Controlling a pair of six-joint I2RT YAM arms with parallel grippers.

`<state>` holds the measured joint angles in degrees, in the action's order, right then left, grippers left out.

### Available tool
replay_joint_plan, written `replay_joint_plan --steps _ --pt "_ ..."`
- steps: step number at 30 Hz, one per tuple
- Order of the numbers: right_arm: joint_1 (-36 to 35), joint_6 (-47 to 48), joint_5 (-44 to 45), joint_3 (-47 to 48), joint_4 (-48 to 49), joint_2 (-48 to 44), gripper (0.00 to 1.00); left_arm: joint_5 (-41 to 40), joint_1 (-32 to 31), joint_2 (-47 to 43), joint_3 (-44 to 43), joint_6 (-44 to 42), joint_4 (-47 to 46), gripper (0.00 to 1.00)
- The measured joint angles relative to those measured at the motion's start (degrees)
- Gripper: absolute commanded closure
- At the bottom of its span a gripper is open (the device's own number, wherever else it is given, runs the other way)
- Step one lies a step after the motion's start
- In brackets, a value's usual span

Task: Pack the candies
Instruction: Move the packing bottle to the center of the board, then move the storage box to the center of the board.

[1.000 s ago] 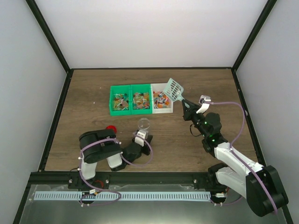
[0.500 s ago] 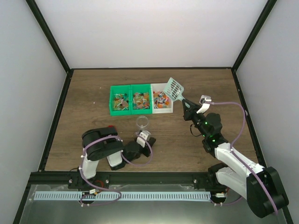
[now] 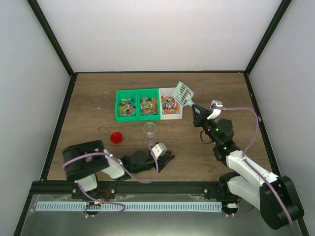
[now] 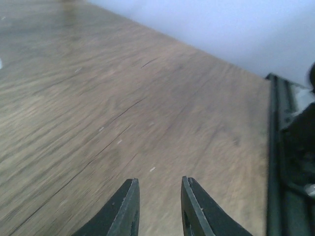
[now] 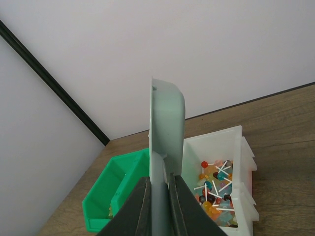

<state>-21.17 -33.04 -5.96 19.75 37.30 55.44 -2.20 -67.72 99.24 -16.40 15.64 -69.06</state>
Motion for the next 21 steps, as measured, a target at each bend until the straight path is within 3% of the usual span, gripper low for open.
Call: replay_joint_plan --steps 3,6,10,14,17,21 --pt "0.0 0.0 0.0 0.0 0.0 0.0 0.99 0.9 -1.6 -8.1 -2.7 -0.9 8.1 0.66" --pt "0.0 0.0 0.0 0.0 -0.6 -0.7 0.99 -2.0 -2.0 -19.2 -4.7 -2.0 17.2 0.45" --pt "0.0 0.0 -0.1 -0.1 -0.9 -3.4 0.99 -9.7 -1.5 -35.2 -6.1 -3.4 28.0 0.25" --pt "0.0 -0.2 -0.6 -0.1 -0.9 -5.1 0.99 -18.7 1.4 -46.3 -9.6 -3.2 38.8 0.17" --pt "0.0 -0.8 -2.3 -0.1 -0.9 -5.2 0.99 -23.8 6.9 -47.9 -15.1 -2.2 47.5 0.13" --pt "0.0 -1.7 -4.7 -0.1 -0.9 -5.2 0.99 -25.4 18.9 -42.8 -24.3 0.5 57.7 0.11"
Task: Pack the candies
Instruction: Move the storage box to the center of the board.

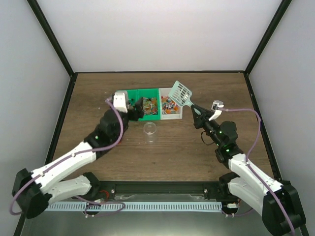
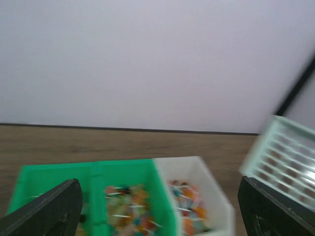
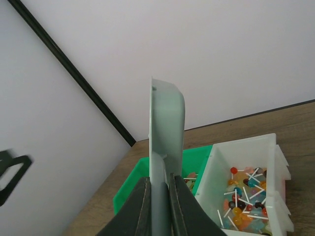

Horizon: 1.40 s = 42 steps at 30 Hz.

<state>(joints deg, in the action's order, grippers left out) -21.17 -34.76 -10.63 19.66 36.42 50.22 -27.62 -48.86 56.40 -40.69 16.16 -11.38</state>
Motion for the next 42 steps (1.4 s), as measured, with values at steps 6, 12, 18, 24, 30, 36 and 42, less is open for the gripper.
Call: replay_joint_plan --steps 6,12,18,24,30,36,42 --pt "0.0 -0.4 -1.1 0.0 -0.1 -0.3 0.99 2.5 14.4 13.7 -9.5 1.9 8.4 0.03" --pt "0.0 -0.4 -1.3 -0.3 -0.5 -2.7 0.99 5.1 19.2 27.9 -18.9 2.0 14.1 0.00" --pt "0.0 -0.3 -1.3 -0.3 -1.3 -4.6 0.99 7.7 23.0 37.8 -25.9 2.1 18.2 0.00" --pt "0.0 -0.2 -1.6 -0.3 -1.3 -4.7 0.99 11.2 24.5 44.7 -30.9 2.1 21.6 0.08" --pt "0.0 -0.2 -1.7 -0.3 -1.3 -4.0 0.99 14.1 24.5 50.4 -32.6 1.8 23.9 0.17" --pt "0.0 -0.2 -2.2 -0.3 -1.3 -3.0 0.99 14.6 24.5 53.5 -32.8 1.7 25.0 0.44" --pt "0.0 -0.2 -2.5 -0.3 -1.2 -3.1 0.99 14.5 24.4 54.4 -33.3 3.3 24.7 0.64"
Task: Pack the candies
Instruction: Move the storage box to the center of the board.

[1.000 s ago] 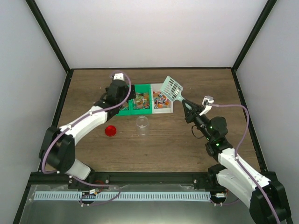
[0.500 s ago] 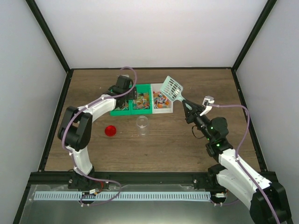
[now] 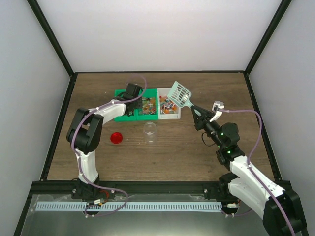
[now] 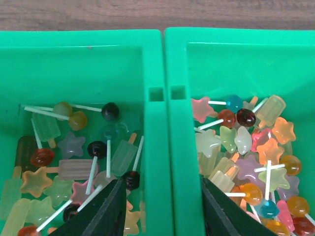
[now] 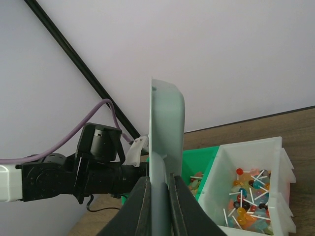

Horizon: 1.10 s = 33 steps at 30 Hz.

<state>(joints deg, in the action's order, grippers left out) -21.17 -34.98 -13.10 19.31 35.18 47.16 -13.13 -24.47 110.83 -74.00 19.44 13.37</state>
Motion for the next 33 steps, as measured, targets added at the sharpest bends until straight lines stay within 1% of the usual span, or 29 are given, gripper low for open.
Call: replay_joint_plan --steps 5,10,22,29,31,32,33 --pt "0.0 0.0 0.0 -0.4 0.0 -0.1 0.99 -2.1 -0.1 1.5 -0.9 3.4 -0.7 0.79" --pt "0.0 0.0 0.0 -0.6 0.0 -0.1 0.99 -4.9 -0.3 1.6 -0.9 5.6 -0.6 0.84" --pt "0.0 -0.3 0.0 -0.6 0.0 0.1 0.99 -10.4 -1.9 1.6 -0.9 16.3 1.3 0.83" --pt "0.0 -0.7 0.0 -0.6 0.0 0.7 0.99 -12.3 -1.9 1.6 0.0 22.1 -0.4 0.82" --pt "0.0 -0.7 0.0 -0.7 0.0 0.8 0.99 -12.9 -2.1 1.6 0.0 23.6 -0.5 0.81" --pt "0.0 -0.7 0.0 -0.7 0.1 0.8 0.99 -13.1 -2.2 1.6 0.0 24.1 -0.5 0.79" --pt "0.0 -0.7 0.1 -0.8 0.2 0.8 0.99 -13.3 -2.3 1.6 0.0 24.6 -0.5 0.73"
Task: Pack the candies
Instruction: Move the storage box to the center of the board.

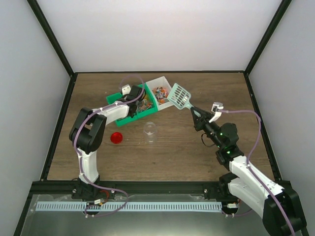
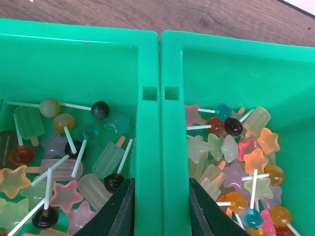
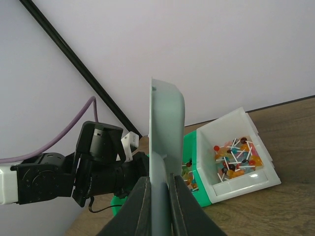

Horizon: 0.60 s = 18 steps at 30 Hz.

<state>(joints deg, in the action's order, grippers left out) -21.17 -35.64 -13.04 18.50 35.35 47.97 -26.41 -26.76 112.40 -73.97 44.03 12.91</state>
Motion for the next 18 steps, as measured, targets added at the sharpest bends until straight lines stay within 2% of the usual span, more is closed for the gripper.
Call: replay_joint_plan --steps 4,7,12,18 --pt "0.0 0.0 0.0 -0.7 0.2 0.0 0.99 1.0 -0.7 0.6 -0.3 2.4 -0.4 0.50" --pt "0.0 0.0 0.3 -1.2 0.1 -0.1 0.99 3.7 -1.2 2.4 -1.9 3.2 -1.1 0.41" --pt "0.0 0.1 1.1 -1.7 0.2 -0.4 0.99 3.5 -1.9 2.3 -2.2 0.1 -0.9 0.34" --pt "0.0 0.1 1.1 -1.8 1.5 1.1 0.99 -1.2 -1.9 -2.5 0.1 -5.0 1.3 0.33"
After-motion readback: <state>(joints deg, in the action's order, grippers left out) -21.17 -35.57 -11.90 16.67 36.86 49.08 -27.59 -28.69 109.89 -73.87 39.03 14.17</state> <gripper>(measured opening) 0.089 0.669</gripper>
